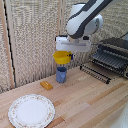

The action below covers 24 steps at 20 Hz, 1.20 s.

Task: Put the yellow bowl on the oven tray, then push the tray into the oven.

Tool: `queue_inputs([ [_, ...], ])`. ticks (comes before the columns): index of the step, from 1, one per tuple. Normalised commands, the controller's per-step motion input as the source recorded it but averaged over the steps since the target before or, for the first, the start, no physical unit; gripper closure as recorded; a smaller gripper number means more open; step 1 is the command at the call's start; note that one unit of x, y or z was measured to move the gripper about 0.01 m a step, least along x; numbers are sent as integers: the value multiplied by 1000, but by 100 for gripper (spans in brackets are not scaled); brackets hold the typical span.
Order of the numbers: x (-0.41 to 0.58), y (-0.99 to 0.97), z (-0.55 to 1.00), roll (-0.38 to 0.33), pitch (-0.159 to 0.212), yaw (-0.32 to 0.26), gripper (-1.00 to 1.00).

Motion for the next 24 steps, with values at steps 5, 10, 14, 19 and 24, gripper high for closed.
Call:
queue_inputs([
  [5,258,-312,522,-22,25,-271,100],
  [10,46,-814,537,0,71,-131,100],
  [14,0,-916,434,5,69,-99,100],
  [19,113,-933,63,27,2,-71,100],
  [24,178,-873,-25,8,-20,-105,100],
])
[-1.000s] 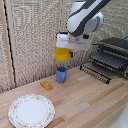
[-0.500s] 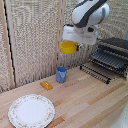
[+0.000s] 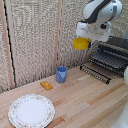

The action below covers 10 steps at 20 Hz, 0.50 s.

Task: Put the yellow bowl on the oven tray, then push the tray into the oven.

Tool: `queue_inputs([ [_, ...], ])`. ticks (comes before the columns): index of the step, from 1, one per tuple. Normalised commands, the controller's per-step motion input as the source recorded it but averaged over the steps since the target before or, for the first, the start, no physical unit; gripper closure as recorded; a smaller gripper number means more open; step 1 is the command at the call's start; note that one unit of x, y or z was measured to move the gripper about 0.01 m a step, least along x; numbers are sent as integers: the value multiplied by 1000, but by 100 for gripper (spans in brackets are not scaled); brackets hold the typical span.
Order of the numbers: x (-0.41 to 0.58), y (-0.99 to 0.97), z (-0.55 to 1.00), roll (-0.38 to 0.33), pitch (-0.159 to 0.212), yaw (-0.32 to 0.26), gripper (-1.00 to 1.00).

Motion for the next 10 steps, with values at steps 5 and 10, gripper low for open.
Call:
queue_inputs([
  [5,156,-863,-3,1,-9,-113,100],
  [10,90,-758,0,0,0,-158,100],
])
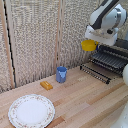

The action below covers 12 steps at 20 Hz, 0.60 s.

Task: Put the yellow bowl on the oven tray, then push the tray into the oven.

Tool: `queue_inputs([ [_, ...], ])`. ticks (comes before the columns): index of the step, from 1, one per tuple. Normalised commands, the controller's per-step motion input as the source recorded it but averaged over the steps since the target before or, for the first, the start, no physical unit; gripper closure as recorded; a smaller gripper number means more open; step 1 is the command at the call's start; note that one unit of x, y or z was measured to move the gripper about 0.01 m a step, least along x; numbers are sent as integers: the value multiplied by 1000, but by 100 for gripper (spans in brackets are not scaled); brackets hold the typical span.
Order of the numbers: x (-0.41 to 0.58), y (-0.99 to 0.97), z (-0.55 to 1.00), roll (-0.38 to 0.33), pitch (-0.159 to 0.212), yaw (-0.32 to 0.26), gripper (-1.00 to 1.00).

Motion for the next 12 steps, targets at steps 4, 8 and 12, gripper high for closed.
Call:
queue_inputs([
  [4,53,-623,0,0,0,-213,100],
  [8,58,-662,0,0,0,-195,100],
  [12,73,-713,0,11,0,-163,100],
])
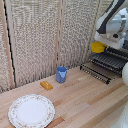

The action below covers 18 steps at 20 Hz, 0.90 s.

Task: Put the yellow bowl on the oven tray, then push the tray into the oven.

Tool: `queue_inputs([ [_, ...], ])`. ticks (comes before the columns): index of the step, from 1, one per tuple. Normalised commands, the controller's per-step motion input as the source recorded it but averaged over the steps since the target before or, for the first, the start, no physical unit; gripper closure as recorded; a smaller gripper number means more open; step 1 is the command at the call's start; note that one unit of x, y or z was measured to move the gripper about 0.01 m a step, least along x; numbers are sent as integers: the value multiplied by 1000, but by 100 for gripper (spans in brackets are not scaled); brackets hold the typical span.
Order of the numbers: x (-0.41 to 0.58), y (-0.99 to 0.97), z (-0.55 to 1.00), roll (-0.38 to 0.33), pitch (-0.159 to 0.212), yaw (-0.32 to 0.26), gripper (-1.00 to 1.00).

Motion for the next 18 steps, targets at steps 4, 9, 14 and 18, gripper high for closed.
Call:
queue_inputs([
  [4,84,-744,0,32,0,-133,100],
  [9,41,-698,0,40,0,-87,100],
  [14,0,-511,-2,22,-10,-9,100],
  [18,37,-449,-25,8,0,-11,100],
])
